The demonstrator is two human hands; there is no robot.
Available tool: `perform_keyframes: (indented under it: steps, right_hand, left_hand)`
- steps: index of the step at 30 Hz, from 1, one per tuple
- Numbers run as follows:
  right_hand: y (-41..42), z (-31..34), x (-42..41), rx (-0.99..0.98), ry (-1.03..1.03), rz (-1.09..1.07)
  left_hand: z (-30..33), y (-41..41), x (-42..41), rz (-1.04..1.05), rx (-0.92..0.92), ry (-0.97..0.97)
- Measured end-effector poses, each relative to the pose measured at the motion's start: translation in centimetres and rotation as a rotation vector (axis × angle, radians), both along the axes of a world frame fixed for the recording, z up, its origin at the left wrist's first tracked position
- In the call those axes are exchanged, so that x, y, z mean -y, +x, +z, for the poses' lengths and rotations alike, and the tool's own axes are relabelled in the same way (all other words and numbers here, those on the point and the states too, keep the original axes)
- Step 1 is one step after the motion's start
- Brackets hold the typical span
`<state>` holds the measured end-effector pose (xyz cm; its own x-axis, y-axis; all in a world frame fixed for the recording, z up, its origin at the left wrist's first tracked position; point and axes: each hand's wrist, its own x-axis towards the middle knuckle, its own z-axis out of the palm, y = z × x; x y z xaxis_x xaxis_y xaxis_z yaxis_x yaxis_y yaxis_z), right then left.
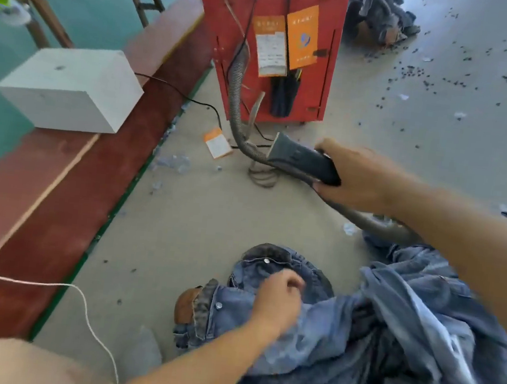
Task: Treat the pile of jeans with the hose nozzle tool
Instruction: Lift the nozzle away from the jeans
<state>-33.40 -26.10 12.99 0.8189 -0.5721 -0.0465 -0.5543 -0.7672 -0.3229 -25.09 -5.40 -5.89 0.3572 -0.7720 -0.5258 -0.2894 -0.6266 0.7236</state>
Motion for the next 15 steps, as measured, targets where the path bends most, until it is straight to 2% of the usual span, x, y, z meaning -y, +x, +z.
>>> perform_keyframes:
  steps: [2,3,4,5,7,9,10,11,15]
  right_hand:
    - [-1.0,-3.3,-1.9,-0.094,0.059,0.014]
    - [-1.4,-4.6,-2.7,-0.143,0.064,0.029]
    - [-1.5,-5.4,-3.5,-0.197,0.048,0.063]
    - [-1.6,-5.8,-4.4,-0.247,0.032,0.105]
    - [-2.1,-6.1,-5.7,-0.271,0.023,0.142]
    - [-2.6,-6.1,-6.3,-0.264,0.010,0.143]
    - [-2.7,-5.9,-6.6,-0.260,0.012,0.133]
    - [-2.8,-5.7,-6.8,-0.246,0.021,0.112]
    - [-2.8,-4.1,-6.9,-0.184,0.085,-0.007]
  left_hand:
    - [-3.6,7.5,-4.8,0.318,0.338,0.342]
    - [-5.3,11.3,-7.8,0.465,0.381,0.499]
    - [-6.5,13.8,-10.5,0.613,0.331,0.627]
    - [-7.4,14.7,-12.1,0.748,0.215,0.671]
    - [-9.2,14.2,-12.9,0.883,-0.081,0.562]
    - [-10.5,12.9,-12.7,0.839,-0.347,0.468]
    - [-10.7,12.5,-12.7,0.802,-0.404,0.436]
    - [-10.5,12.3,-12.6,0.747,-0.386,0.413]
    - [-5.6,12.3,-9.7,0.402,-0.050,0.391]
